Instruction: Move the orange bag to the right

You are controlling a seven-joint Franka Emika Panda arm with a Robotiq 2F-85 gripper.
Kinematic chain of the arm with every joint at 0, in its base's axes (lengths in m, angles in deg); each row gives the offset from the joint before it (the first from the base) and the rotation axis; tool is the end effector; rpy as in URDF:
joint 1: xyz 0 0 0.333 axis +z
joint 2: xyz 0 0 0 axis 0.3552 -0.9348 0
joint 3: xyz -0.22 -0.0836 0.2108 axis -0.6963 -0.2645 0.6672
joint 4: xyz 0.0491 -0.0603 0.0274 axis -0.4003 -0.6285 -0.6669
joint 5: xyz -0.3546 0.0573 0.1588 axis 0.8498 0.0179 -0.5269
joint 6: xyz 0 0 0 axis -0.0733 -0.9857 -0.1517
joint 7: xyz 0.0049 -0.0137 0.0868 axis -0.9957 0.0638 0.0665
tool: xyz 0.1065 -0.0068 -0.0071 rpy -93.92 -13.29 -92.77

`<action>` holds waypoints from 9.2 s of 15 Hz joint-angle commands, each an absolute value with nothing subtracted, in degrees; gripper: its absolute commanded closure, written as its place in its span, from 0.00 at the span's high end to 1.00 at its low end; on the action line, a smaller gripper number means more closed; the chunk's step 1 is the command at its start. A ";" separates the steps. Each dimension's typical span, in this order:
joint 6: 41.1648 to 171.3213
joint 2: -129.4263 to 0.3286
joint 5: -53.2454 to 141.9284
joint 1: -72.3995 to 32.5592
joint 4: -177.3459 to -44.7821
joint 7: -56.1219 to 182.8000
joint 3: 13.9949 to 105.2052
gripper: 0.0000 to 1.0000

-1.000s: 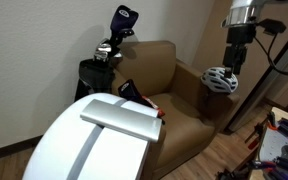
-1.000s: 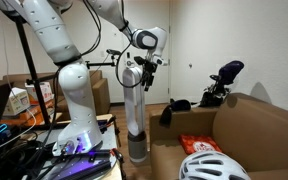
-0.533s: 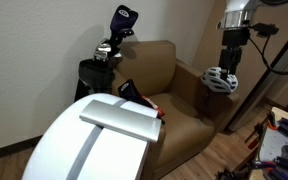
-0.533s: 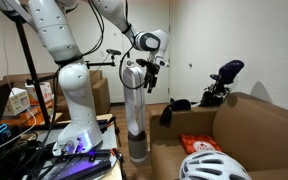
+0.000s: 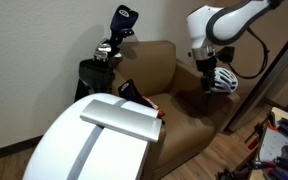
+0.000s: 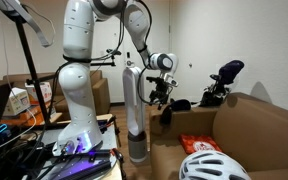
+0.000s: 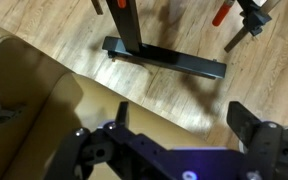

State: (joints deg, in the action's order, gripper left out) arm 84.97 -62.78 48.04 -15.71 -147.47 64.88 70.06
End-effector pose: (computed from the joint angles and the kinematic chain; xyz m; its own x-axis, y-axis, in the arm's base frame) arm 0.4683 0.0901 0.2223 0.8481 0.1780 -0.4990 0.2426 -0.9678 0.0672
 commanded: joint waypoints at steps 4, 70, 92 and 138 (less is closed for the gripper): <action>78.43 -75.93 48.57 -15.22 -136.66 66.36 67.54 1.00; 106.87 -133.20 52.53 -27.26 -86.94 116.41 65.02 0.05; 123.28 -128.56 63.18 -8.43 -87.76 112.54 57.73 1.00; 122.80 -130.66 68.23 -12.33 -102.62 83.86 50.51 0.06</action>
State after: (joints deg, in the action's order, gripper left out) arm 123.62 -130.23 69.75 -10.25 -96.78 84.99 49.90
